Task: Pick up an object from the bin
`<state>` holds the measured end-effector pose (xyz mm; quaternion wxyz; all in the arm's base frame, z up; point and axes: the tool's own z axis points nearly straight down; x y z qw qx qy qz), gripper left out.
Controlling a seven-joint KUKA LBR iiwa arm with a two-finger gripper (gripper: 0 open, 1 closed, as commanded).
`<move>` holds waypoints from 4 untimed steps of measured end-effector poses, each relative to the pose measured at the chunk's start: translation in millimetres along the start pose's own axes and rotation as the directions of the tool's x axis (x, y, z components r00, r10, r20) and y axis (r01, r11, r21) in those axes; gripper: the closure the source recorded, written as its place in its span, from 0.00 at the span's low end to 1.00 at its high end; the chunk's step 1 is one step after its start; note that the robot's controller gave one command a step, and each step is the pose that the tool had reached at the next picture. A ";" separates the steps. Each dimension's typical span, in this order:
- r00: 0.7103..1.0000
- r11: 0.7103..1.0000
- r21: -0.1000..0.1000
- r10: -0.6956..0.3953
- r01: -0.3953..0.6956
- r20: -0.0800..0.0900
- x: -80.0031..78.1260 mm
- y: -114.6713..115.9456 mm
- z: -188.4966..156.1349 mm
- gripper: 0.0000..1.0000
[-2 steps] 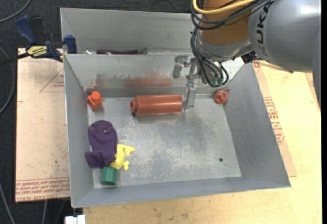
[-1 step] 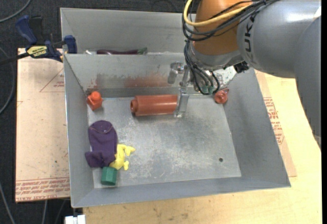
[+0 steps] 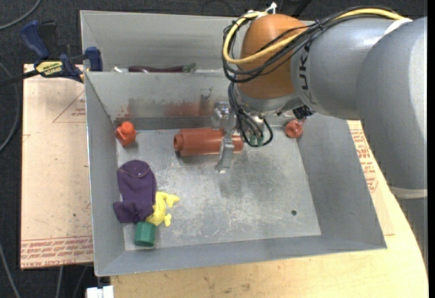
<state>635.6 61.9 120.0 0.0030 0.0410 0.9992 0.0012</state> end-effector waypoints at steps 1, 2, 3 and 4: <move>0.999 0.999 -0.001 -0.052 0.052 0.011 -8.5 5.1 31.0 0.00; 1.000 1.000 -0.001 -0.007 0.007 0.002 -3.6 5.9 50.1 1.00; 1.000 1.000 -0.001 -0.007 0.007 0.002 -3.6 5.9 50.1 1.00; 1.000 1.000 -0.002 -0.025 0.025 0.009 -7.1 0.4 -101.5 1.00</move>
Offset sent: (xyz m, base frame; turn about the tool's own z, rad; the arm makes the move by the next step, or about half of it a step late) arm 0.0039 0.0053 -0.0500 -0.0058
